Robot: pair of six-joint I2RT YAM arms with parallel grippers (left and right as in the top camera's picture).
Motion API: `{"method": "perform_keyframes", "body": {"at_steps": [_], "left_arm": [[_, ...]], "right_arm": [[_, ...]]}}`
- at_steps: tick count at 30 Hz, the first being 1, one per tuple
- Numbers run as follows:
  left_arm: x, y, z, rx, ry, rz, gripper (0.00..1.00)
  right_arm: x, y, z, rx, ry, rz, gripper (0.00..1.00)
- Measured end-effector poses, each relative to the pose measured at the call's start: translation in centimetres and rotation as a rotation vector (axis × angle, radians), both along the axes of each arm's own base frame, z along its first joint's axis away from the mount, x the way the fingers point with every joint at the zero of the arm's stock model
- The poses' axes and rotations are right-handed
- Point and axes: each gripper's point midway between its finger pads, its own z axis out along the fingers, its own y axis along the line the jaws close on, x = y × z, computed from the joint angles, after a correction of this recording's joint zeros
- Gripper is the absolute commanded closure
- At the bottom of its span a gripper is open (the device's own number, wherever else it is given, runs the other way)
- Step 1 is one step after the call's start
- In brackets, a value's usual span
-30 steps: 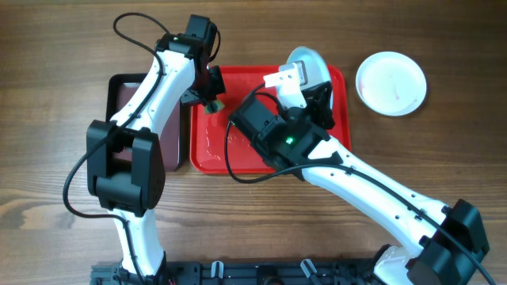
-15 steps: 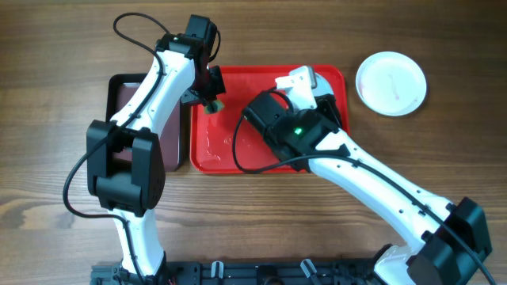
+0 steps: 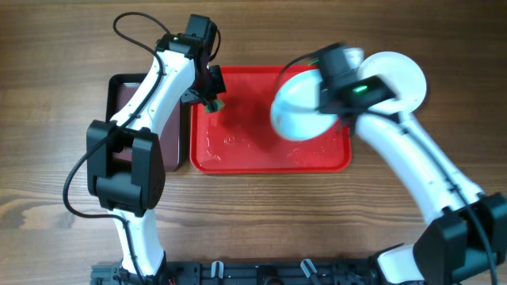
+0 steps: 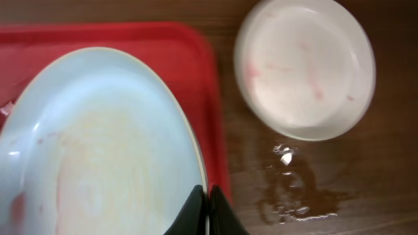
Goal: Clean dirty plates on tray and stack at the side
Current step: 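Lift the scrubbed plate with the right gripper and carry it right, then set the plate onto the cleaned plate stack and release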
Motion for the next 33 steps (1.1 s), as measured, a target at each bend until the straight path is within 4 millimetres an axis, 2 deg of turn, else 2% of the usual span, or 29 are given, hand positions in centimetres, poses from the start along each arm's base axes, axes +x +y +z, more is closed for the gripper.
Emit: {"method": "perform_keyframes", "body": {"at_steps": [2, 5, 8, 11, 13, 16, 21, 23, 26, 27, 33], "left_arm": [[0.0, 0.0, 0.0, 0.0, 0.0, 0.0, 0.96], [0.0, 0.0, 0.0, 0.0, 0.0, 0.0, 0.96], [0.0, 0.0, 0.0, 0.0, 0.0, 0.001, 0.96], [0.0, 0.0, 0.0, 0.0, 0.0, 0.001, 0.96], [0.0, 0.0, 0.0, 0.0, 0.0, 0.001, 0.96], [0.0, 0.0, 0.0, 0.0, 0.0, 0.001, 0.96], [0.0, 0.0, 0.0, -0.001, -0.001, 0.001, 0.96], [0.1, 0.0, 0.0, -0.001, -0.003, 0.001, 0.96], [0.1, 0.0, 0.0, -0.001, -0.003, 0.001, 0.96], [0.1, 0.0, 0.0, -0.002, -0.003, 0.001, 0.96], [0.1, 0.0, 0.0, -0.002, -0.003, 0.004, 0.96]], "right_arm": [[0.5, -3.1, -0.2, 0.057, 0.006, -0.075, 0.96], [1.3, -9.5, -0.1, 0.14, -0.029, -0.231, 0.96], [1.9, -14.3, 0.5, 0.178, -0.093, -0.338, 0.96], [2.2, -17.4, 0.6, 0.2, -0.139, -0.405, 0.96], [2.5, -18.9, -0.3, 0.208, -0.142, -0.435, 0.96], [3.3, -20.2, -2.8, 0.214, -0.115, -0.46, 0.96], [4.0, -20.9, -7.3, 0.222, -0.049, -0.478, 0.95], [4.4, -21.0, -8.7, 0.224, -0.034, -0.48, 0.83], [4.8, -21.1, -10.3, 0.224, -0.019, -0.473, 0.77], [4.9, -21.1, -10.8, 0.225, -0.016, -0.474, 0.67], [5.2, -20.8, -11.0, 0.241, -0.016, -0.454, 0.5]]}}
